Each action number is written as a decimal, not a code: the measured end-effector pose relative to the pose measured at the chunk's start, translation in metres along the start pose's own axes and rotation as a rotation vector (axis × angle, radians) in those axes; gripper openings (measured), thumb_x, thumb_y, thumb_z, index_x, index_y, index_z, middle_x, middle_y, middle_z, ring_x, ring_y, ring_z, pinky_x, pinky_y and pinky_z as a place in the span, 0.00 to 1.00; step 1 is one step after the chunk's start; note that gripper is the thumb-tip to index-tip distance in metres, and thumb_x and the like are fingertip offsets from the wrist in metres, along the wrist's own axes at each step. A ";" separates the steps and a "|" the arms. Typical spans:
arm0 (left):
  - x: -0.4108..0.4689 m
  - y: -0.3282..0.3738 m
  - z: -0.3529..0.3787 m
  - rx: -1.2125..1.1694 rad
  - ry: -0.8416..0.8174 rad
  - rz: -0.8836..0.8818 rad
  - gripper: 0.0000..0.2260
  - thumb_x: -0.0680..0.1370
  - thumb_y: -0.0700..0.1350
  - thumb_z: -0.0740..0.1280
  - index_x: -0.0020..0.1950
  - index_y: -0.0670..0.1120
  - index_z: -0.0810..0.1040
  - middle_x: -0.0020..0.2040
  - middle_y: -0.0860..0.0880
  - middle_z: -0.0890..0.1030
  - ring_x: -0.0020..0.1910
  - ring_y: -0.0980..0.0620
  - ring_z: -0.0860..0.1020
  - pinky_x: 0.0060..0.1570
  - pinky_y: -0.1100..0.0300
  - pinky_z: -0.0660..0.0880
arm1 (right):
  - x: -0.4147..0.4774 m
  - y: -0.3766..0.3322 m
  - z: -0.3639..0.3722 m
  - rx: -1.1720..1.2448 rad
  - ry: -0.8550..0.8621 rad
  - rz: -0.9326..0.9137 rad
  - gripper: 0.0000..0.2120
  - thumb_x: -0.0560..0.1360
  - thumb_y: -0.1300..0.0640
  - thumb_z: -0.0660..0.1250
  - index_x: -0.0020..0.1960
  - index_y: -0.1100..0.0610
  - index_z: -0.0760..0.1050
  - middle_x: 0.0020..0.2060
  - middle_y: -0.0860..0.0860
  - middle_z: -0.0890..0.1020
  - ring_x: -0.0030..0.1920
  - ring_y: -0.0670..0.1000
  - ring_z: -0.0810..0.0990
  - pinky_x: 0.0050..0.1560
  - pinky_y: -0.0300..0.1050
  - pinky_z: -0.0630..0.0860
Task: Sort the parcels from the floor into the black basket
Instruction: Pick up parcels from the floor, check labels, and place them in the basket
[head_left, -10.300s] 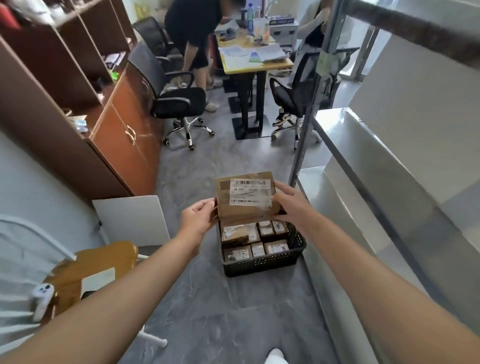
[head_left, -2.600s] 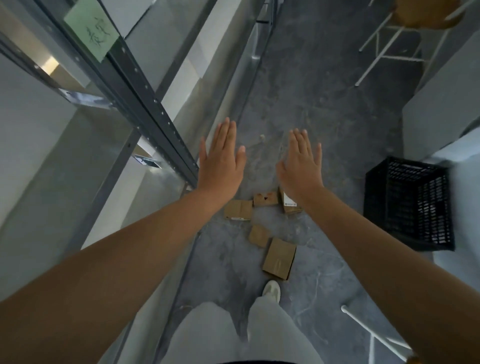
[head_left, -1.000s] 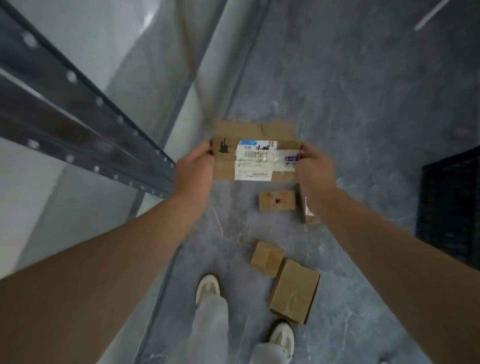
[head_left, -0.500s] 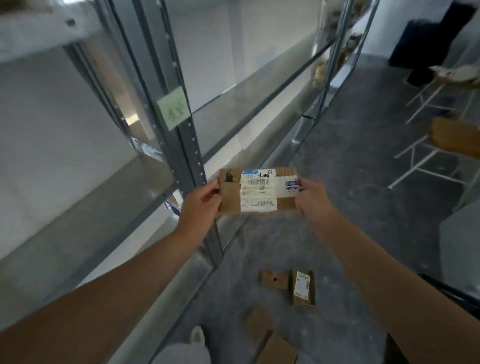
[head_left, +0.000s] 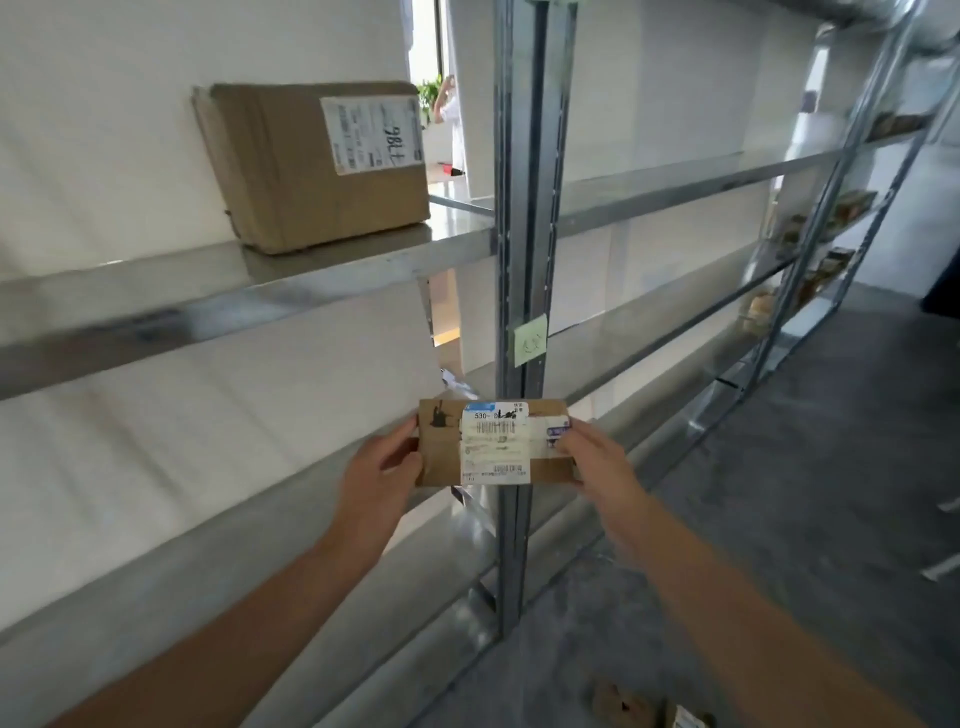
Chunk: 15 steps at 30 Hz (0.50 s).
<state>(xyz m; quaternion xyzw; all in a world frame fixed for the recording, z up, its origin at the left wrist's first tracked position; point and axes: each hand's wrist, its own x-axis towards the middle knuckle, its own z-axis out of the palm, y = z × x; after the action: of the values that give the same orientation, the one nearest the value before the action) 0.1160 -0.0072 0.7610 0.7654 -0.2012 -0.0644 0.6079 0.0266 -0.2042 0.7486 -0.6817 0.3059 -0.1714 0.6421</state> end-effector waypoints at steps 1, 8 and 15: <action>-0.009 -0.003 -0.013 0.019 0.023 -0.007 0.24 0.77 0.30 0.61 0.55 0.60 0.79 0.42 0.63 0.81 0.40 0.72 0.78 0.40 0.79 0.70 | -0.008 0.001 0.013 0.004 -0.033 -0.013 0.13 0.80 0.59 0.60 0.50 0.45 0.80 0.51 0.48 0.84 0.54 0.49 0.81 0.59 0.47 0.77; -0.076 -0.032 -0.122 0.026 0.229 -0.123 0.20 0.79 0.38 0.63 0.63 0.61 0.78 0.56 0.49 0.79 0.52 0.60 0.78 0.47 0.75 0.69 | -0.073 -0.009 0.104 -0.098 -0.292 -0.024 0.14 0.80 0.58 0.58 0.56 0.42 0.77 0.54 0.46 0.81 0.56 0.48 0.79 0.60 0.49 0.78; -0.213 -0.063 -0.251 -0.040 0.560 -0.281 0.20 0.80 0.38 0.63 0.67 0.57 0.77 0.56 0.48 0.81 0.55 0.51 0.79 0.49 0.66 0.71 | -0.175 -0.013 0.241 -0.154 -0.612 -0.022 0.16 0.80 0.58 0.59 0.64 0.46 0.75 0.52 0.47 0.81 0.53 0.48 0.79 0.60 0.54 0.78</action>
<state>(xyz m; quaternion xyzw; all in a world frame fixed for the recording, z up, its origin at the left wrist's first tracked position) 0.0225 0.3133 0.7335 0.7617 0.0830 0.0615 0.6396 0.0481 0.0926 0.7613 -0.7517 0.1030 0.0586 0.6488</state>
